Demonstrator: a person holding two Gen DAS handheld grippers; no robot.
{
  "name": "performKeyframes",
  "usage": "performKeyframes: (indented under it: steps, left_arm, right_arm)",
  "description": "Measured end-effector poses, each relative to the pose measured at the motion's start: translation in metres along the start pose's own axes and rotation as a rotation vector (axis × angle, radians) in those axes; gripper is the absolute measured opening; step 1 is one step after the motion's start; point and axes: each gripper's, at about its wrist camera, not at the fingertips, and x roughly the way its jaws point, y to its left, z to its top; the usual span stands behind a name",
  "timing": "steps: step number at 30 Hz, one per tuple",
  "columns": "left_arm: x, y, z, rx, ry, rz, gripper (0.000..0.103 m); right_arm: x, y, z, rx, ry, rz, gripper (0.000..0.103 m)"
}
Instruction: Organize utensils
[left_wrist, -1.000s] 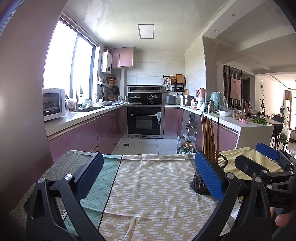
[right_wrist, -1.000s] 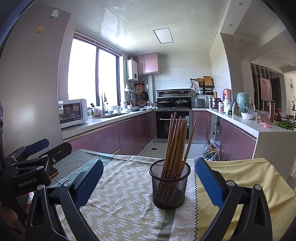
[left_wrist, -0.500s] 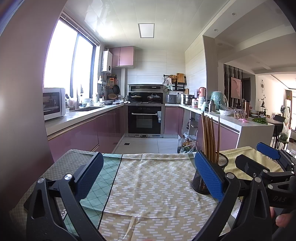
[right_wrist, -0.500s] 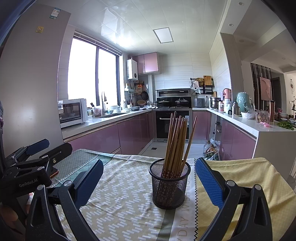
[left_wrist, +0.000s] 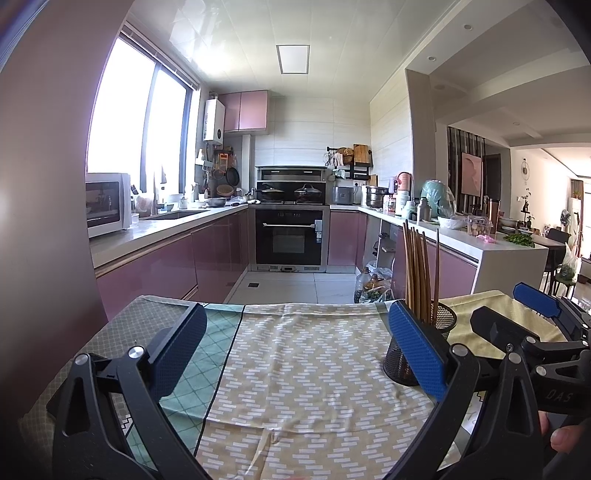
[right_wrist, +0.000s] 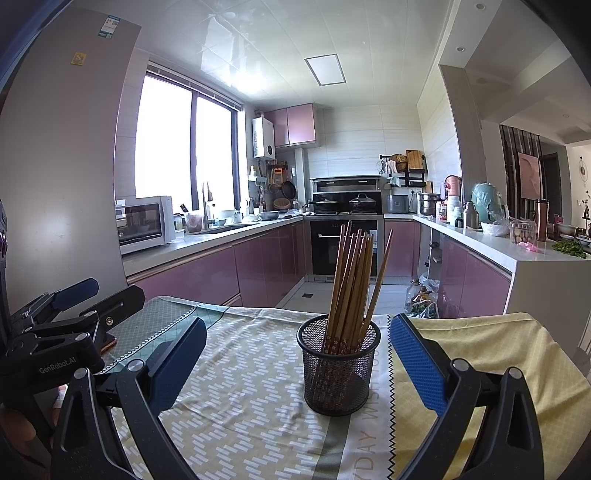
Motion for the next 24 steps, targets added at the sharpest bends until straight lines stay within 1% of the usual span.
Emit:
performKeyframes:
  steps: [13, 20, 22, 24]
  left_arm:
    - [-0.0039, -0.0005, -0.0057, 0.008, 0.015, 0.007, 0.097]
    - [-0.0038, -0.0001, -0.0011, 0.014, 0.021, 0.005, 0.097]
    - [-0.004, 0.0001, -0.0013, 0.021, 0.021, 0.018, 0.097]
    - [-0.0031, 0.0027, -0.0022, 0.015, 0.04, 0.012, 0.097]
  right_arm:
    - [0.0018, -0.0019, -0.0016, 0.005, 0.006, -0.001, 0.096]
    - [0.0032, -0.003, -0.0032, 0.006, 0.01, 0.0, 0.096]
    - [0.0048, -0.0041, -0.0042, 0.007, 0.016, 0.001, 0.096]
    - [0.0063, -0.0059, -0.0055, 0.006, 0.023, -0.001, 0.096]
